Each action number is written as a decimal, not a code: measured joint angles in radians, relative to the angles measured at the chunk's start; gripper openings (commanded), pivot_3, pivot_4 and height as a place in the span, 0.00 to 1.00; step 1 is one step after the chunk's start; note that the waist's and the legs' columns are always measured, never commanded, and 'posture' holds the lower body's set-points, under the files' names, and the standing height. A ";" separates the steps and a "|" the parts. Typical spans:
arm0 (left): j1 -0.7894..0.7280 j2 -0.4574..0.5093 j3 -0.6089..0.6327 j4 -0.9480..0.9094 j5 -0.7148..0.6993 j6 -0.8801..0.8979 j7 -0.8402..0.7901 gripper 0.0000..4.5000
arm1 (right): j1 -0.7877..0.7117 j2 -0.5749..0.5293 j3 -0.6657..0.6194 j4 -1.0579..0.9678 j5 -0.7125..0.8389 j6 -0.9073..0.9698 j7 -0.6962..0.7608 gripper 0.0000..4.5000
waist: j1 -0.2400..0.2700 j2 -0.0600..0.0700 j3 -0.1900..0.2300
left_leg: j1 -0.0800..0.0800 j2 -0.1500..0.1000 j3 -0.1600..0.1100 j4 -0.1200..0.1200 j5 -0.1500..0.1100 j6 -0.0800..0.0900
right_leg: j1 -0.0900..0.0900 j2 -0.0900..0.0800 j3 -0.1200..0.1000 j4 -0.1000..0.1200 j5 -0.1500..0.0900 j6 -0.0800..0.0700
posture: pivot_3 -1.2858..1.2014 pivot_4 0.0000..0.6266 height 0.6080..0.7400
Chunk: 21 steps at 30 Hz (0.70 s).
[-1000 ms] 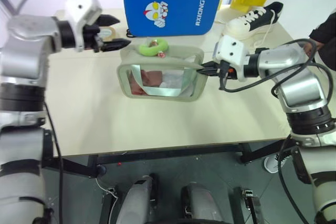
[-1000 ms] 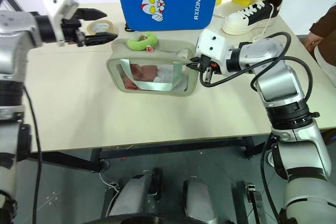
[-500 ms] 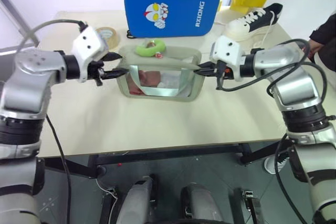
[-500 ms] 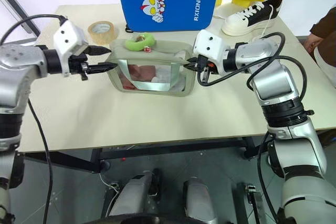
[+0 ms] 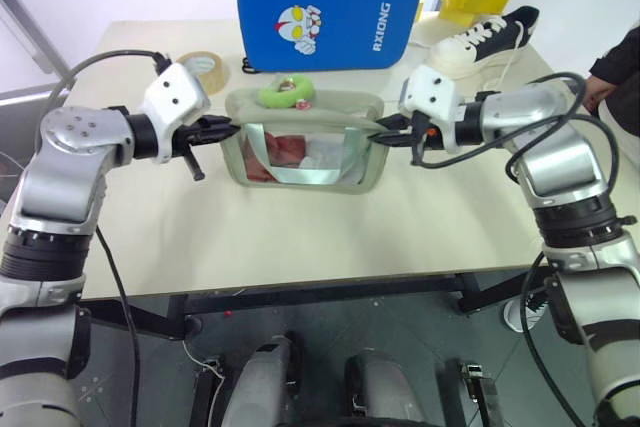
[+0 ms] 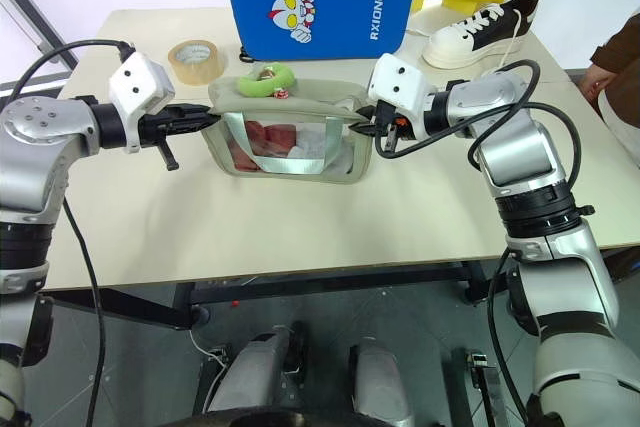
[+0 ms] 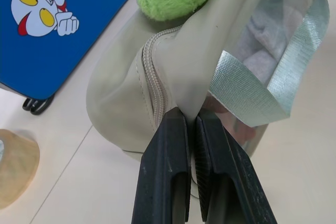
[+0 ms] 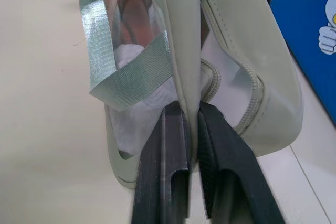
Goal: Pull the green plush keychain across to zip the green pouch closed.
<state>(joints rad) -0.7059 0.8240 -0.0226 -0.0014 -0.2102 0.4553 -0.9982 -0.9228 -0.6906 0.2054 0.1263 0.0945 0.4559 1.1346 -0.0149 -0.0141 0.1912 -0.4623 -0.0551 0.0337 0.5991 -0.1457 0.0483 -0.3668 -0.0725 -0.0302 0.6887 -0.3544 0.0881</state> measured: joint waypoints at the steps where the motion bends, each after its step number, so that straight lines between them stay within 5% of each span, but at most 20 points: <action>1: 0.000 -0.002 0.002 -0.002 -0.003 0.004 0.002 0.00 | -0.014 0.000 0.001 0.022 0.004 0.001 0.013 0.56 | 0.001 0.000 0.000 | 0.000 0.000 0.000 0.000 0.000 0.000 | 0.000 0.000 0.000 0.000 0.000 0.000 | 0.52 0.24 1.00; 5: 0.002 -0.005 0.003 -0.014 -0.008 0.019 0.009 0.00 | -0.120 -0.045 0.003 0.122 0.002 -0.026 0.065 1.00 | 0.004 0.001 0.001 | -0.001 0.000 0.000 0.000 0.000 0.000 | -0.001 0.000 0.000 0.000 0.000 0.000 | 0.52 0.24 1.00; 10: 0.003 -0.005 0.005 -0.019 -0.009 0.037 0.008 0.00 | -0.277 -0.047 -0.038 0.258 0.046 0.028 0.134 1.00 | -0.002 0.001 0.001 | 0.000 0.000 0.000 -0.001 0.000 -0.001 | -0.001 0.000 0.000 0.000 0.000 0.000 | 0.52 0.24 1.00; 16: -0.011 -0.027 -0.004 -0.021 -0.009 0.043 0.007 0.00 | -0.422 0.256 -0.097 0.441 0.088 0.150 -0.060 1.00 | -0.004 0.001 0.000 | -0.001 0.000 0.000 -0.002 0.002 -0.003 | -0.003 0.000 0.000 0.000 0.000 0.000 | 0.52 0.24 1.00; 21: -0.015 -0.032 -0.005 -0.018 -0.008 0.040 0.006 0.00 | -0.460 0.386 -0.105 0.581 0.097 0.188 -0.148 1.00 | 0.002 0.001 0.000 | -0.003 -0.001 0.001 -0.001 0.003 -0.006 | -0.004 0.000 0.000 0.000 0.000 0.000 | 0.52 0.24 1.00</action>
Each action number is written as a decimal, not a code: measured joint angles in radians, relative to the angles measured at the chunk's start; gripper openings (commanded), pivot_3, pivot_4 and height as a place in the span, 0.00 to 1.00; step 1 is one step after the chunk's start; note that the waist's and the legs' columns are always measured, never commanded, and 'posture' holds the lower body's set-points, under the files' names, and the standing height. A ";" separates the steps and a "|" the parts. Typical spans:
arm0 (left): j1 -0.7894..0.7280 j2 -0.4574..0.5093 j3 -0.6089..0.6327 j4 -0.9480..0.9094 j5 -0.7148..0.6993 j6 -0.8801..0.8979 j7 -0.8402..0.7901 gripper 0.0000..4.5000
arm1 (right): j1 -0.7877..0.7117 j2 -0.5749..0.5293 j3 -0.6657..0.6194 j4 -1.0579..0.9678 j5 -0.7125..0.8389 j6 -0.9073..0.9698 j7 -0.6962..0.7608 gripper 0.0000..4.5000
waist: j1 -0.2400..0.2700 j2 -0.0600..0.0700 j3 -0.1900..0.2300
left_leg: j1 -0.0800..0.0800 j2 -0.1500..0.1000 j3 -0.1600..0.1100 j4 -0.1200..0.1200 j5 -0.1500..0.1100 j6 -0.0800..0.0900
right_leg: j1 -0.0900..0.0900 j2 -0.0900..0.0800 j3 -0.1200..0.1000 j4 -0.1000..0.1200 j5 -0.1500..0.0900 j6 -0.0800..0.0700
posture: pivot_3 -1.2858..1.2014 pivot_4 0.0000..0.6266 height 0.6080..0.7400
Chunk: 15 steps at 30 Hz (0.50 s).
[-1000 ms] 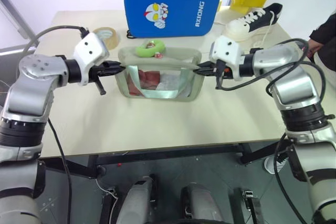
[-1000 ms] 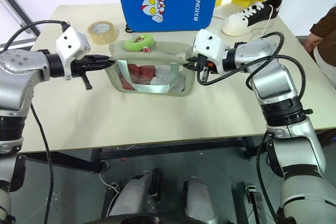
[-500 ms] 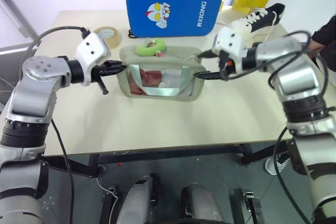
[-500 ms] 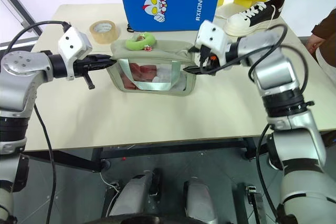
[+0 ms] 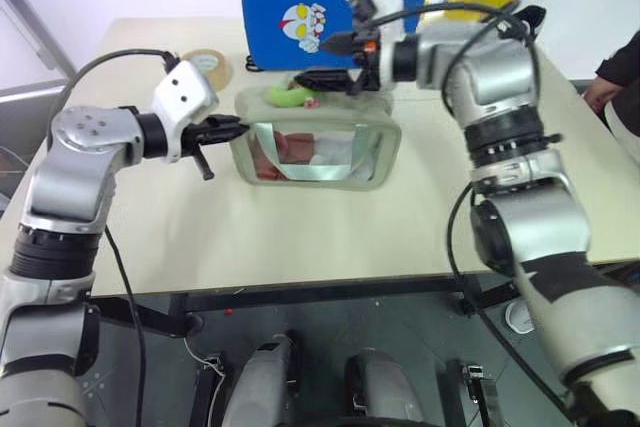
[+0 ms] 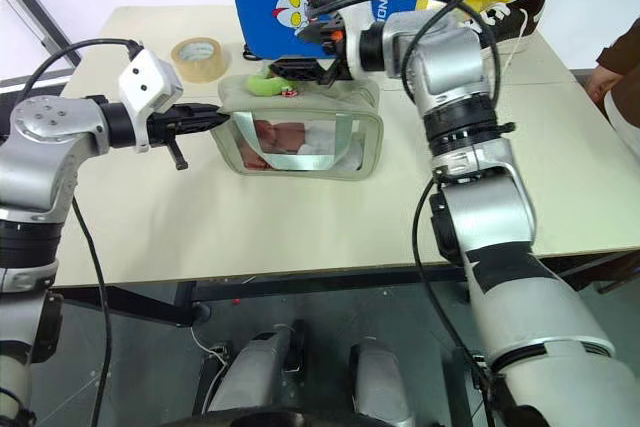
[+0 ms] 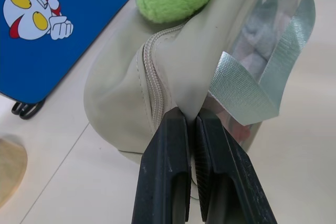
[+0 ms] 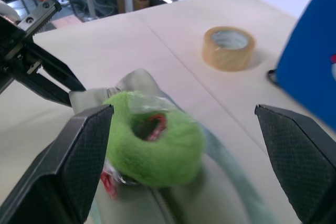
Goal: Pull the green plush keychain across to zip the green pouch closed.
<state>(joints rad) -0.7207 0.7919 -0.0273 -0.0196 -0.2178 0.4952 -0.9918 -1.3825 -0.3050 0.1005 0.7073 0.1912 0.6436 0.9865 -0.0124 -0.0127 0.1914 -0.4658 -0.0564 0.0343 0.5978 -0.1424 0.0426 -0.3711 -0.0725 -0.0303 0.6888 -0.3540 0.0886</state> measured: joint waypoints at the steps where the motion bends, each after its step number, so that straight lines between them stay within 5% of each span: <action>1: 0.000 0.000 0.000 0.000 0.001 0.000 0.001 0.00 | -0.006 0.009 0.003 0.020 -0.003 -0.006 -0.001 1.00 | -0.001 0.000 0.000 | 0.000 0.000 0.000 0.000 0.000 0.000 | 0.000 0.000 0.000 0.000 0.000 0.000 | 0.52 0.24 1.00; 5: 0.000 -0.003 0.000 0.001 0.005 0.000 0.012 0.00 | -0.013 0.016 0.030 0.119 -0.042 -0.061 0.005 1.00 | -0.003 0.000 0.000 | 0.001 0.000 0.000 -0.001 0.000 0.000 | 0.000 0.000 0.000 0.001 0.000 0.000 | 0.52 0.24 1.00; 14: 0.007 -0.007 0.003 -0.004 0.008 -0.001 0.030 0.00 | -0.013 0.011 0.047 0.142 -0.060 -0.050 0.074 0.01 | -0.006 0.000 0.000 | 0.001 0.000 0.000 -0.001 0.000 0.000 | -0.001 0.001 0.000 0.001 0.000 0.000 | 0.52 0.24 1.00; 15: 0.007 -0.008 0.003 -0.004 0.009 -0.001 0.034 0.00 | -0.013 0.009 0.046 0.142 -0.061 -0.049 0.074 0.01 | -0.006 0.000 0.000 | 0.001 0.000 0.000 -0.001 0.000 0.000 | -0.001 0.001 0.000 0.001 0.000 0.000 | 0.52 0.24 1.00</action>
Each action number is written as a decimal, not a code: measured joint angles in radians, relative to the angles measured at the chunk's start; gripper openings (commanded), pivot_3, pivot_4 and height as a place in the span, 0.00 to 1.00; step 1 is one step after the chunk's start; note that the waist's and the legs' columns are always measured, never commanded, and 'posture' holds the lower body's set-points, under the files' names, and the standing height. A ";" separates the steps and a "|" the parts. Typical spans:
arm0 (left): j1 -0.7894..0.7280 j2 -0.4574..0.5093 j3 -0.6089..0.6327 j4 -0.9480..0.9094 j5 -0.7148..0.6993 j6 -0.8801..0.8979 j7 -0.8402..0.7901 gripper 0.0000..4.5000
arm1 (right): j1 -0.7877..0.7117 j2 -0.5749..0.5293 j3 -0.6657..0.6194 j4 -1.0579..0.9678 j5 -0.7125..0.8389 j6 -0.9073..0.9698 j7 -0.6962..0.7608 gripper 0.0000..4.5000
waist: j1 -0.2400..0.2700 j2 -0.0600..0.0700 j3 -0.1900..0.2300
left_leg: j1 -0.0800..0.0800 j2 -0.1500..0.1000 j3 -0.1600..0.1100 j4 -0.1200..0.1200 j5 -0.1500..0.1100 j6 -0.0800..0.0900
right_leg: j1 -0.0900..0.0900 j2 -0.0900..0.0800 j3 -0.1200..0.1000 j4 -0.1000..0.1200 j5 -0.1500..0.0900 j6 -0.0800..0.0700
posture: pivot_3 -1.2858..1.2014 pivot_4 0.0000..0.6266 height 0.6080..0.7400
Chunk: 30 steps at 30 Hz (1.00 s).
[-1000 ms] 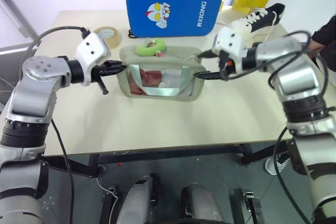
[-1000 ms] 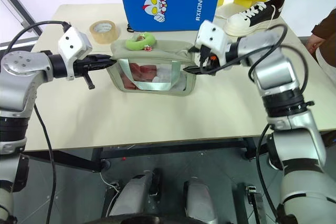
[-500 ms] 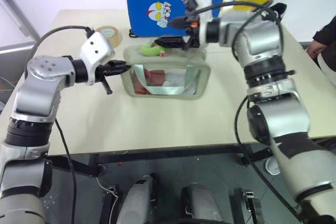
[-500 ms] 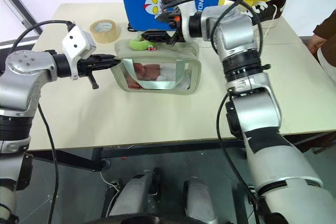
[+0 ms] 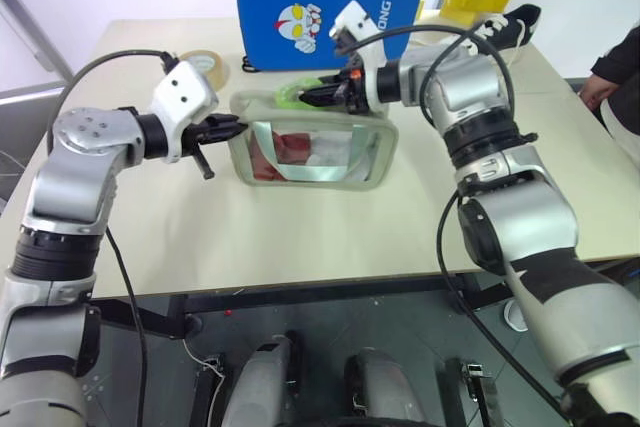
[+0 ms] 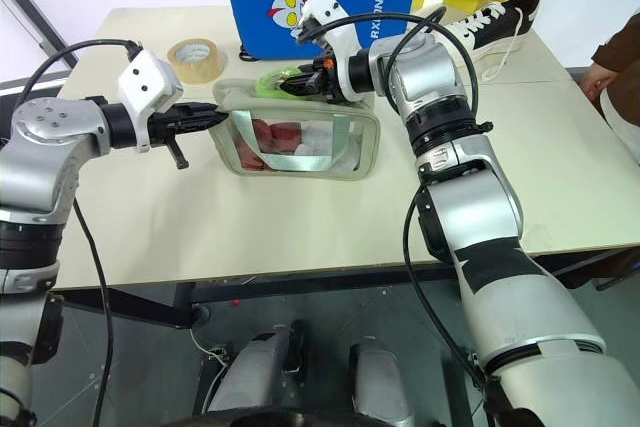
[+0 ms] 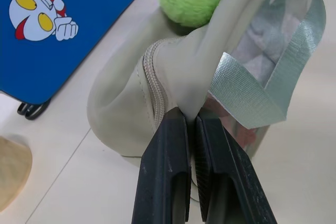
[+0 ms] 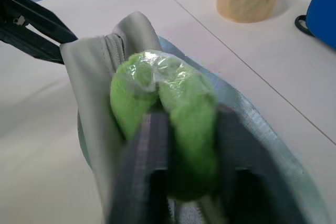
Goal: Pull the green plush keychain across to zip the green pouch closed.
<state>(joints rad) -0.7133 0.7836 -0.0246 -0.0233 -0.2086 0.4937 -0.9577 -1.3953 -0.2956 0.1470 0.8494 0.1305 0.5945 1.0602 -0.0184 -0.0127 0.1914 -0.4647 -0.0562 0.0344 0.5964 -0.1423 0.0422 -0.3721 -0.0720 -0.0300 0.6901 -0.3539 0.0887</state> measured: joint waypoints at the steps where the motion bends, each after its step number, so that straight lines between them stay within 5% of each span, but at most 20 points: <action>1: 0.000 -0.002 0.000 0.000 0.000 -0.001 0.002 0.00 | 0.000 -0.004 0.000 0.000 0.000 0.000 -0.001 0.01 | 0.000 0.000 0.000 | 0.000 0.000 0.000 0.000 0.000 0.000 | 0.000 0.000 0.000 0.000 0.000 0.000 | 0.52 0.24 1.00; 10: 0.014 -0.024 -0.002 -0.042 -0.020 -0.014 0.006 0.00 | 0.019 -0.130 -0.025 -0.207 0.031 0.110 -0.023 0.01 | 0.003 0.000 0.000 | -0.003 0.000 0.000 0.000 0.000 0.000 | -0.002 -0.001 0.000 0.000 0.000 0.000 | 0.52 0.24 1.00; 16: 0.041 -0.012 0.011 -0.038 -0.021 -0.005 0.017 0.00 | 0.138 -0.320 -0.132 -0.398 0.021 0.164 -0.162 0.01 | 0.004 0.000 0.000 | -0.002 0.000 0.000 0.000 -0.002 0.003 | -0.001 -0.002 0.000 -0.002 0.000 0.000 | 0.52 0.24 1.00; 30: 0.010 -0.012 -0.009 -0.016 -0.021 0.004 -0.002 0.00 | 0.278 -0.362 -0.120 -0.470 -0.014 0.102 -0.274 0.01 | 0.004 0.003 -0.001 | -0.002 0.000 0.001 0.000 -0.001 0.005 | 0.001 -0.002 0.001 -0.002 0.000 -0.001 | 0.52 0.24 1.00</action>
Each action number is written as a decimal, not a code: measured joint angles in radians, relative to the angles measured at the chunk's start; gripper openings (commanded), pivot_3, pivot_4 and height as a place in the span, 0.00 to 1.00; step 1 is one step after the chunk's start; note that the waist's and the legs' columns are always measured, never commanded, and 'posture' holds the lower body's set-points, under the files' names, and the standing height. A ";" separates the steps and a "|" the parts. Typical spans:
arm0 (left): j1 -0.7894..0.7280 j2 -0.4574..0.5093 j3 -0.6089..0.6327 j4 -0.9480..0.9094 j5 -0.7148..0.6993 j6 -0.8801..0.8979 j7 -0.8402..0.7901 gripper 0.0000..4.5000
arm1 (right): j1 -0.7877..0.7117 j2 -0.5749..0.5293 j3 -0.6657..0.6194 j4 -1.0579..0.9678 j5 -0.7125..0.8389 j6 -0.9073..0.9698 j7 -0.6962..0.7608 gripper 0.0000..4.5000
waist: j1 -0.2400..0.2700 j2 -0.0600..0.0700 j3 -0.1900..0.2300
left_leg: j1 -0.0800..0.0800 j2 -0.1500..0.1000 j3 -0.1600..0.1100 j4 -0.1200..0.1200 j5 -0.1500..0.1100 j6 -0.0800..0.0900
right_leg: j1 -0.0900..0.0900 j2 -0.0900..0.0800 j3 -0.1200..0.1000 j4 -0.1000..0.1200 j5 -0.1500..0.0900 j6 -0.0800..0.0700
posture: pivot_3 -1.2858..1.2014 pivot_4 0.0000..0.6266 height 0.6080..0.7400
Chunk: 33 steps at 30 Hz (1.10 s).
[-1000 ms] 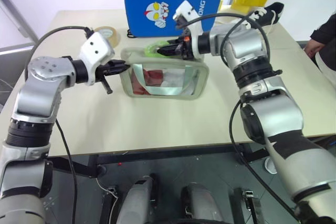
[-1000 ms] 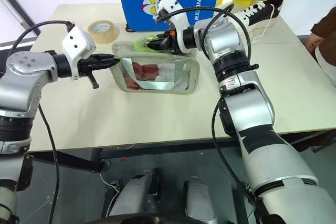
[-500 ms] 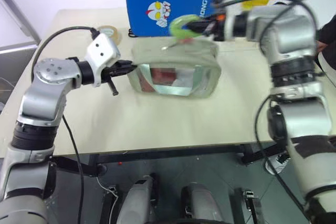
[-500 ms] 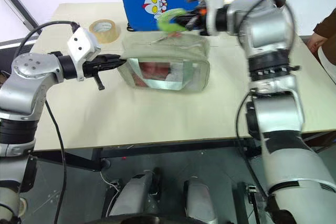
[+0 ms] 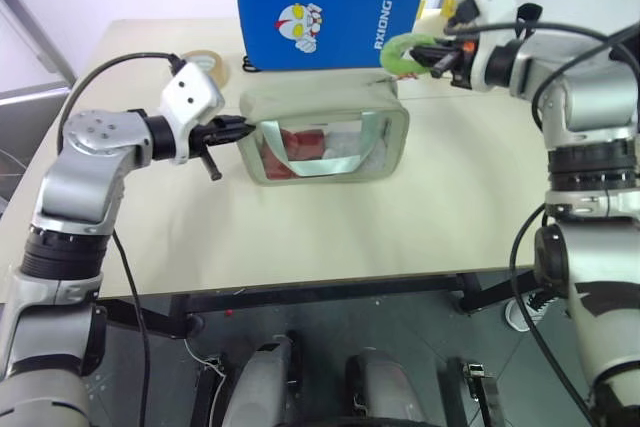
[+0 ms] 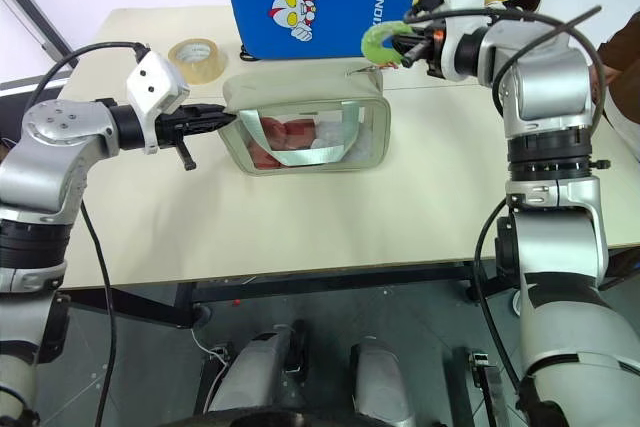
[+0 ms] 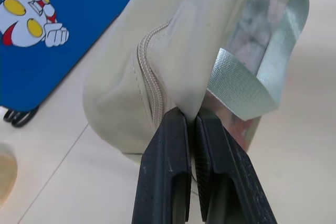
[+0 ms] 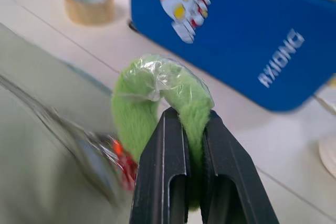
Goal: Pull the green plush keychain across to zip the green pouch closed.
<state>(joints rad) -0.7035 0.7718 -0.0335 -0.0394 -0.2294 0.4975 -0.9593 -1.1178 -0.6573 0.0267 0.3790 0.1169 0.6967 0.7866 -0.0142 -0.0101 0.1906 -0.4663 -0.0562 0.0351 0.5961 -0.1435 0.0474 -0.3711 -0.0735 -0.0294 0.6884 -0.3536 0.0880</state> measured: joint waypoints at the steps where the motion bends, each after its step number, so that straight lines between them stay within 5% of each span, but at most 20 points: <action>1: 0.005 0.003 0.001 -0.010 -0.001 0.002 0.001 0.00 | 0.018 -0.018 0.005 0.000 -0.018 -0.029 -0.012 0.01 | 0.000 0.000 0.000 | 0.000 0.000 0.000 0.000 0.000 0.000 | 0.000 0.000 0.000 0.000 0.000 0.000 | 0.52 0.24 1.00; 9: 0.062 0.008 0.015 -0.105 -0.023 0.046 0.028 0.00 | 0.229 -0.024 0.009 0.000 -0.103 -0.186 -0.182 0.01 | -0.004 0.000 0.000 | 0.002 0.000 0.000 -0.001 0.001 0.001 | 0.005 0.000 0.000 0.000 0.000 0.000 | 0.52 0.24 1.00; 19: 0.074 0.023 0.017 -0.132 -0.036 0.100 0.048 0.00 | 0.403 0.304 -0.071 -0.004 -0.008 -0.071 -0.364 0.01 | -0.010 0.000 0.000 | 0.006 0.001 0.000 -0.001 0.003 -0.002 | 0.009 0.002 0.000 0.000 0.000 0.000 | 0.52 0.24 1.00; 27: 0.073 0.032 0.019 -0.132 -0.037 0.110 0.059 0.00 | 0.395 0.336 -0.102 -0.024 0.031 -0.003 -0.371 0.01 | -0.010 0.000 0.000 | 0.007 0.001 0.000 -0.001 0.002 -0.001 | 0.009 0.002 0.000 0.000 0.000 0.000 | 0.52 0.24 1.00; 32: 0.070 0.028 0.016 -0.129 -0.037 0.104 0.073 0.00 | 0.358 0.278 -0.107 -0.075 0.088 0.060 -0.271 0.48 | -0.006 0.000 0.000 | 0.006 0.001 0.000 -0.001 0.001 0.001 | 0.007 0.002 0.000 0.000 0.000 0.000 | 0.52 0.24 1.00; 33: 0.068 0.028 0.016 -0.126 -0.037 0.102 0.074 0.08 | 0.349 0.255 -0.102 -0.099 0.095 0.065 -0.246 0.60 | -0.004 0.000 0.000 | 0.006 0.001 0.000 -0.001 0.001 0.001 | 0.006 0.002 0.000 0.000 0.000 0.000 | 0.52 0.24 1.00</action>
<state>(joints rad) -0.6354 0.7996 -0.0172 -0.1650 -0.2659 0.6000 -0.8855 -0.7686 -0.4020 -0.0755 0.2800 0.2116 0.7618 0.5402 -0.0183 -0.0099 0.1905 -0.4604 -0.0550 0.0350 0.5949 -0.1429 0.0482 -0.3651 -0.0717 -0.0293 0.6882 -0.3538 0.0879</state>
